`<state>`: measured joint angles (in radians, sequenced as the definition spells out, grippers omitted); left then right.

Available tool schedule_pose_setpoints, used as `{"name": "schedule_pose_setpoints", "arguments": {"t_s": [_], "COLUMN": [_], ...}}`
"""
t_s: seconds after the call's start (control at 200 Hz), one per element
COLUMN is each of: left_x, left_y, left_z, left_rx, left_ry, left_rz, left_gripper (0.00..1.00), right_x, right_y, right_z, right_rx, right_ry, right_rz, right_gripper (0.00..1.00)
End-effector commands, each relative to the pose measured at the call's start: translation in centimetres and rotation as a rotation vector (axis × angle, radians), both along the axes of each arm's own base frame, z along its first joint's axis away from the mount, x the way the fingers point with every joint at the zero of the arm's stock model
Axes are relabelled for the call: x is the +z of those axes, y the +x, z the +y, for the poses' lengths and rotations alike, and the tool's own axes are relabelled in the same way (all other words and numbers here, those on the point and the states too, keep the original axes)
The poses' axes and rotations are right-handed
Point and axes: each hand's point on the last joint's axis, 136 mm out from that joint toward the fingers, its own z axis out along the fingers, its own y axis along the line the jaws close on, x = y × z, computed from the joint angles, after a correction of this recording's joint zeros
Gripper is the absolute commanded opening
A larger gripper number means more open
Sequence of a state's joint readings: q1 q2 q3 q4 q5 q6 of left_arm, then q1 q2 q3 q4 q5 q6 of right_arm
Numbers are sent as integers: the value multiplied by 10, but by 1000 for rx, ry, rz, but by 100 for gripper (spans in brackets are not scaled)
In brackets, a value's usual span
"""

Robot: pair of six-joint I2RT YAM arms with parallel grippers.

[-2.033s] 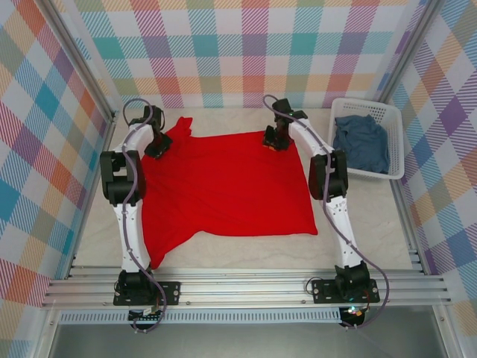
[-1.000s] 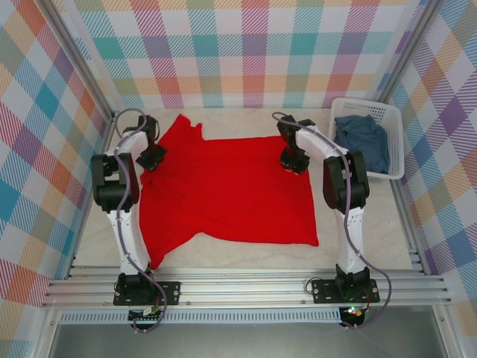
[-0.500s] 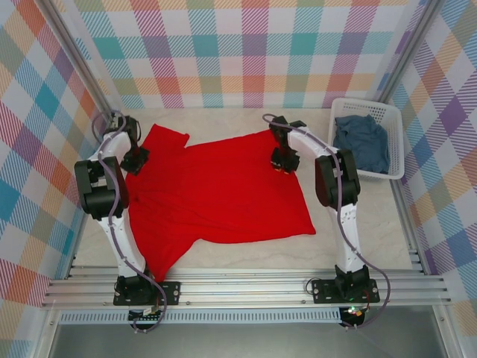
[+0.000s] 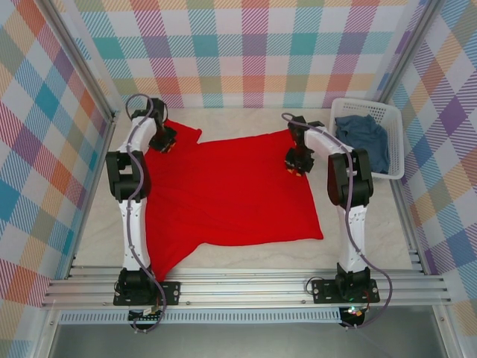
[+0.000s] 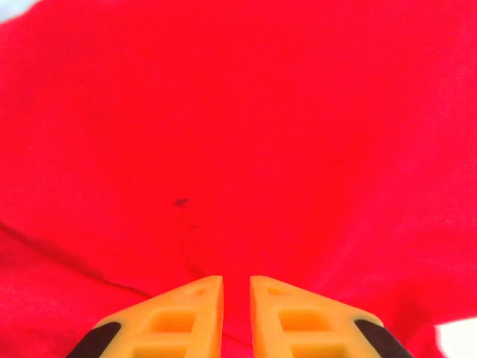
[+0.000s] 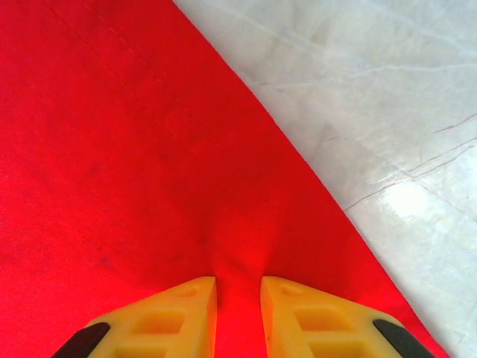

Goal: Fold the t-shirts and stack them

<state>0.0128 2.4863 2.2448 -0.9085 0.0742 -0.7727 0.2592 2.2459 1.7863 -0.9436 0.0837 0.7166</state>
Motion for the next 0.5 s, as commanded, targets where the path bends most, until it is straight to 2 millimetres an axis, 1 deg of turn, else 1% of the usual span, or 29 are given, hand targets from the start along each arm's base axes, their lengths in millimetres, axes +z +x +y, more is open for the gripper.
{"name": "schedule_pose_setpoints", "arguments": {"t_s": [0.0, 0.065, 0.1, 0.165, 0.21, 0.225, 0.275, 0.33, 0.415, 0.46, 0.495], "left_x": [-44, -46, -51, -54, -51, -55, -53, -45, -31, -23, -17], "left_y": [-2, 16, 24, 42, 58, 62, 84, 108, 136, 144, 149], "left_z": [-22, -33, -37, -39, -41, -42, -51, -59, -68, -72, -74], "left_rx": [1, 0, 6, 20, 32, 35, 40, 51, 59, 53, 38], "left_ry": [-66, -89, -98, -109, -122, -132, -189, -258, -345, -376, -392], "left_rz": [82, 30, 13, -32, -84, -96, -176, -274, -397, -443, -473], "left_gripper": [17, 18, 18, 18, 19, 20, 20, 21, 22, 23, 26], "right_x": [-15, -15, -15, -14, -15, -14, -15, -15, -20, -22, -22], "right_y": [-3, 4, 8, 16, 22, 24, 30, 37, 43, 44, 47], "right_z": [-7, -7, -8, -9, -9, -9, -8, -8, -7, -9, -9], "right_rx": [-1, -15, -22, -37, -50, -53, -61, -65, -93, -112, -116], "right_ry": [-3, 17, 24, 35, 49, 56, 71, 68, 89, 96, 102], "right_rz": [56, 51, 48, 45, 45, 43, 43, 37, 49, 56, 49], "right_gripper": [23, 23, 23, 23, 24, 24, 25, 25, 26, 26, 26]}}
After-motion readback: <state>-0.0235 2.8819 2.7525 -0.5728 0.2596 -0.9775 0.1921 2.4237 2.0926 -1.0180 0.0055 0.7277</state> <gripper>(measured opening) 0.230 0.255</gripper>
